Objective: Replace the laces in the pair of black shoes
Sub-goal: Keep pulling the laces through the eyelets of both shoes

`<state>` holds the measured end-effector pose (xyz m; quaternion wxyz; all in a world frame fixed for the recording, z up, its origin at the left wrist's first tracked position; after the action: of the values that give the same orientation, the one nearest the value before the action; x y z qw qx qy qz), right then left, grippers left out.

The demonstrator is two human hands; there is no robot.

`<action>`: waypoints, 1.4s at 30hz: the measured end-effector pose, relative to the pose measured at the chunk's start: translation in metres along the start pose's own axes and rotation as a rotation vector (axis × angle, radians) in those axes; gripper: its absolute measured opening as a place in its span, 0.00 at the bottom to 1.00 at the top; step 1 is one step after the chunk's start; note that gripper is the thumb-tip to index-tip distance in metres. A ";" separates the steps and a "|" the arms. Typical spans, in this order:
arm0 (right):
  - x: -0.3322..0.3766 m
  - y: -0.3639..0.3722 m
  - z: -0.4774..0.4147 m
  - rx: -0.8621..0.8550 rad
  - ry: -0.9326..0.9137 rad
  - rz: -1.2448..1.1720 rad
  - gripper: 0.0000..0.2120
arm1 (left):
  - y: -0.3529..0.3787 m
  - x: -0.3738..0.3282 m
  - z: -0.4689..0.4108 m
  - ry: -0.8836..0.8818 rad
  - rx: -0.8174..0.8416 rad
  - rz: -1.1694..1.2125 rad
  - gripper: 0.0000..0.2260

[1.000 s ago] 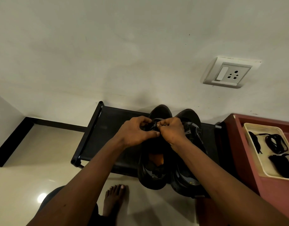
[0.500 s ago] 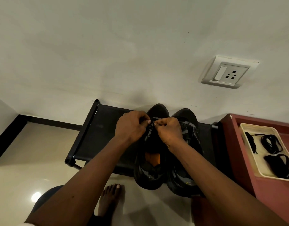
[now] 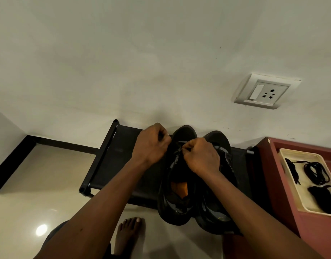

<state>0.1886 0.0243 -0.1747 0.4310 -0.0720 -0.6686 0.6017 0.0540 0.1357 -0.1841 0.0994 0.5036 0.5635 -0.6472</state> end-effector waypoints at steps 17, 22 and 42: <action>0.005 -0.003 0.007 0.005 -0.044 -0.018 0.06 | -0.034 0.011 -0.006 -0.407 -0.129 0.759 0.04; 0.005 -0.003 0.006 -0.001 -0.043 -0.015 0.05 | 0.005 -0.011 0.010 -0.022 0.296 -0.106 0.10; 0.007 0.000 0.010 -0.039 -0.075 0.008 0.06 | -0.054 0.012 -0.007 -0.328 -0.532 0.696 0.08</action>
<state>0.1778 0.0210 -0.1707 0.4017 -0.0604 -0.6954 0.5927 0.0146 0.1656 -0.1577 0.5240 0.5106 0.4843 -0.4797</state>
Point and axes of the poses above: each hand's wrist, its own z-axis away from the middle knuckle, its own y-axis out of the palm, x = y × z, the point moved 2 cm from there along -z, towards the middle knuckle, and after that the axes turned 1 degree about y, right-handed, at the moved point
